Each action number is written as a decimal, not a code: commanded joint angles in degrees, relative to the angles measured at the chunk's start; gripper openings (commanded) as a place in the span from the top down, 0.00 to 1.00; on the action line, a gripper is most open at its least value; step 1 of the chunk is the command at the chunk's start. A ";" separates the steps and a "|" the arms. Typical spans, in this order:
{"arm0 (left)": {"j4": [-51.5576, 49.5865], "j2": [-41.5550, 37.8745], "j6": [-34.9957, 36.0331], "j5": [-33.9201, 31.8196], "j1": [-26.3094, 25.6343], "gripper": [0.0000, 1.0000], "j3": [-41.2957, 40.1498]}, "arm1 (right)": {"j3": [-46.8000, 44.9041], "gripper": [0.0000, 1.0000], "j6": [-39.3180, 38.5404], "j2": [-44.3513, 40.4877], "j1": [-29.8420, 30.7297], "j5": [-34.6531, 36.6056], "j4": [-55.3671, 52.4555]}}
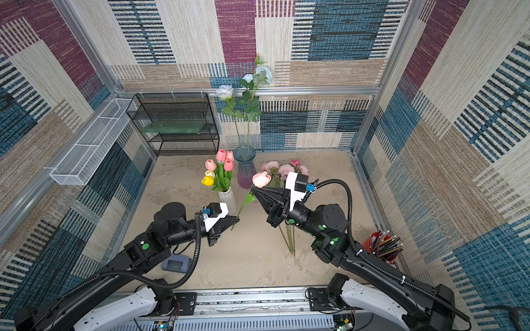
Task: Pick out pink flowers from the vase
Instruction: Pick up the flower from the vase.
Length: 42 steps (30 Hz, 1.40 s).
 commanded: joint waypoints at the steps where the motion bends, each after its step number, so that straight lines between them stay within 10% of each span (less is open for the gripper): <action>1: 2.15 -0.36 -1.37 0.99 0.05 1.00 -0.47 | -0.15 0.91 0.69 -0.25 0.09 0.19 1.44; 12: 9.48 -5.35 -14.65 -2.20 0.06 1.00 -7.59 | 0.52 0.45 -3.01 -2.75 0.18 1.05 -4.35; 26: 21.48 -9.89 -31.14 0.72 0.06 1.00 -14.00 | -3.32 0.44 -8.44 -1.94 1.81 -4.33 -10.85; 42: 24.52 -10.81 -33.54 5.18 0.02 1.00 -14.96 | -0.35 0.49 -8.33 9.71 3.39 -12.80 -8.11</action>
